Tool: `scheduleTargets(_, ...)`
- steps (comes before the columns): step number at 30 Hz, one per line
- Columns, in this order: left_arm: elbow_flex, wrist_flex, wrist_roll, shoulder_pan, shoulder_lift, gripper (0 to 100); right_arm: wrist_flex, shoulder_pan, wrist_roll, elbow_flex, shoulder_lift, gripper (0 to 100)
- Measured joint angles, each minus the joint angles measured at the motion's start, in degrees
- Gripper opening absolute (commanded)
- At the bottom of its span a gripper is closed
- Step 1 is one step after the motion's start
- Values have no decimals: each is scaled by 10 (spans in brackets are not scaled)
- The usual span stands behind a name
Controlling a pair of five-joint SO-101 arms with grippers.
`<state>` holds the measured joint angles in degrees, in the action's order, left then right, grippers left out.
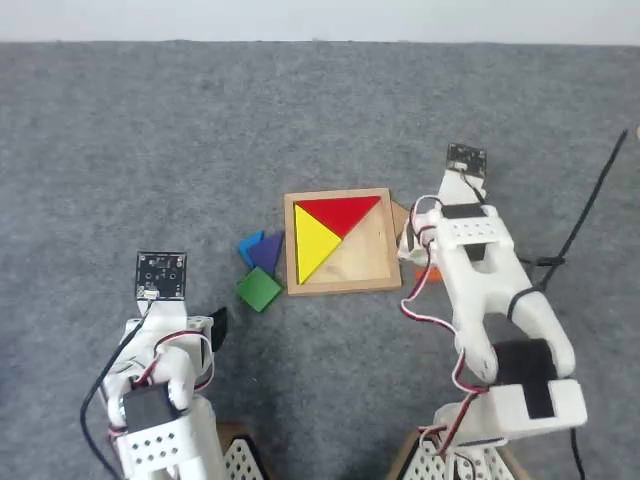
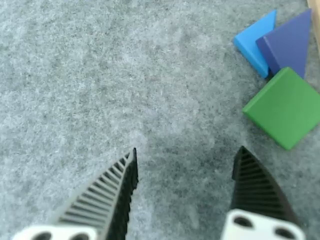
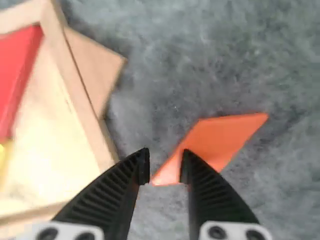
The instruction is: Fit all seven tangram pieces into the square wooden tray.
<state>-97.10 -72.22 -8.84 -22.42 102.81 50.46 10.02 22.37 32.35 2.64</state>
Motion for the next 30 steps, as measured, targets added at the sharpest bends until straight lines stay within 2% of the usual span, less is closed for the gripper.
scheduleTargets(5, 0, 0, 0, 0, 0, 298, 15, -47, 19, -14, 9, 148)
scheduleTargets(9, 0, 0, 0, 0, 0, 298, 19, -86, -10, -3, 8, 148)
scheduleTargets(23, 0, 0, 0, 0, 0, 298, 19, -109, -69, 86, -48, 147)
scheduleTargets(27, 0, 0, 0, 0, 0, 298, 23, -153, -80, 81, -49, 141)
scheduleTargets(30, 0, 0, 0, 0, 0, 298, 34, -211, -116, 51, -47, 116)
